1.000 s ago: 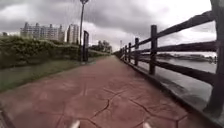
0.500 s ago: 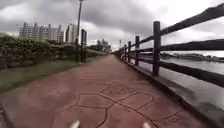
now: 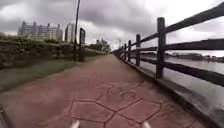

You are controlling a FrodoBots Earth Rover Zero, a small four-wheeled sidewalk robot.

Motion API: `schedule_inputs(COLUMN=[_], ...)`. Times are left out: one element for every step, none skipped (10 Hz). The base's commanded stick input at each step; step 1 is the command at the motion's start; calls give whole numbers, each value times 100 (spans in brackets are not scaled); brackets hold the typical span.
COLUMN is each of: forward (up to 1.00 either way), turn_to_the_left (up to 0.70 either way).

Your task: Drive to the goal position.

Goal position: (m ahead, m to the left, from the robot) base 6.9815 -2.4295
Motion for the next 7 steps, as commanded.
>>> schedule_inputs(forward=[50,50,50,50,50,50,50], turn_to_the_left=[0,0,0,0,0,0,0])
